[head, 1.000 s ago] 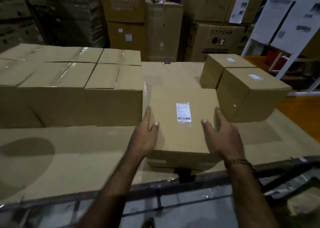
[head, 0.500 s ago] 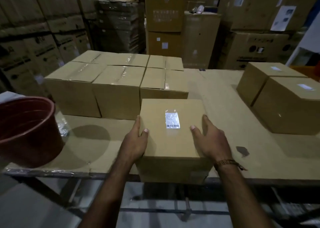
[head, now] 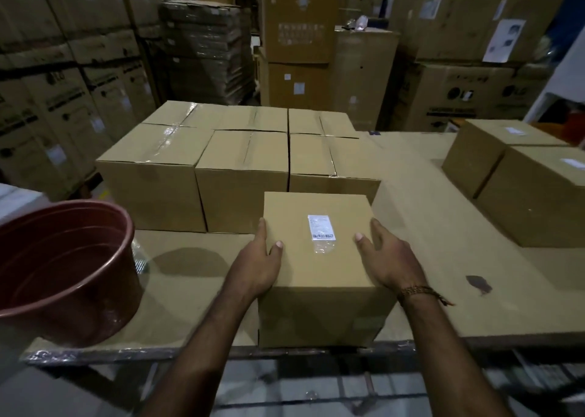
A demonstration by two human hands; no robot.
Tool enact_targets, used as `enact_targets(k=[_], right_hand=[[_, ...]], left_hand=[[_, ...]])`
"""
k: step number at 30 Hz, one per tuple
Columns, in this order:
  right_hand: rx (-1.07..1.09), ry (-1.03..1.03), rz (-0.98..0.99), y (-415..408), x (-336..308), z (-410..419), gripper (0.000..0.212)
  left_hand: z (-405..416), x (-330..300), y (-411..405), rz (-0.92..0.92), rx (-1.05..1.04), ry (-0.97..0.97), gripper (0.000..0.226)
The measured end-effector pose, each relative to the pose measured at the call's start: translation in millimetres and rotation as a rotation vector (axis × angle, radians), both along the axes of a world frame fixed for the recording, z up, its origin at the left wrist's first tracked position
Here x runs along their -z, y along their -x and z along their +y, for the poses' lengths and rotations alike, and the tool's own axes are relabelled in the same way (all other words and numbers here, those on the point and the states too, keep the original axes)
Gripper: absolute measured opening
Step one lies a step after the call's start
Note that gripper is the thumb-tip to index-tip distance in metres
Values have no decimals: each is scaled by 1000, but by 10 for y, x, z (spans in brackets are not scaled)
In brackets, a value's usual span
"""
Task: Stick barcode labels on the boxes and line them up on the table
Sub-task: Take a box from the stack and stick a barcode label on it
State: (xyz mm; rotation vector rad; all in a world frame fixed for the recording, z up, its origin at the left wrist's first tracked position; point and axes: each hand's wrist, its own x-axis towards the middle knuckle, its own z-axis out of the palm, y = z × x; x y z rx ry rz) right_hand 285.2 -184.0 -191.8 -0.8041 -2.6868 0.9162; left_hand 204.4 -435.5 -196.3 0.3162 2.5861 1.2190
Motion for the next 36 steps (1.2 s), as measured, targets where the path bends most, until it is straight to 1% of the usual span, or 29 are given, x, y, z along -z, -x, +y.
enact_targets(k=[3, 4, 6, 7, 8, 9, 11, 13, 14, 16, 18, 19, 24, 31, 33, 36], right_hand=[[26, -68, 8, 25, 13, -40, 51], [29, -124, -13, 52, 30, -47, 47], [54, -315, -52, 135, 42, -57, 45], [71, -397, -23, 193, 31, -67, 45], [82, -433, 52, 254, 3, -87, 42], [73, -428, 131, 329, -37, -104, 38], [-14, -304, 225, 469, -121, -145, 33], [-118, -182, 215, 610, -158, -187, 33], [-164, -188, 190, 674, -145, -203, 35], [-228, -294, 122, 775, -76, -216, 38], [-240, -398, 92, 811, 10, -212, 40], [-234, -416, 96, 807, 53, -200, 41], [-200, -387, 205, 777, 146, -194, 40], [-180, -342, 261, 796, 161, -193, 37], [-195, -346, 245, 803, 151, -187, 40], [-249, -414, 146, 829, 125, -172, 49]], left_hand=[[44, 25, 32, 59, 6, 55, 72], [68, 30, 40, 95, 2, 90, 73], [130, 25, 63, 171, 4, 110, 79], [172, 13, 77, 207, 13, 104, 82], [219, 6, 103, 245, 29, 99, 84], [271, -4, 133, 278, 50, 103, 86], [377, -15, 191, 313, 96, 133, 89], [469, -25, 232, 326, 135, 183, 94], [504, -26, 242, 328, 148, 209, 96], [553, -24, 252, 339, 170, 285, 101], [558, -11, 239, 358, 187, 387, 103], [548, 0, 228, 359, 192, 420, 103], [503, 6, 207, 352, 201, 419, 98], [508, -18, 192, 358, 206, 451, 97], [509, -15, 196, 356, 206, 454, 97], [509, -13, 204, 361, 206, 461, 97]])
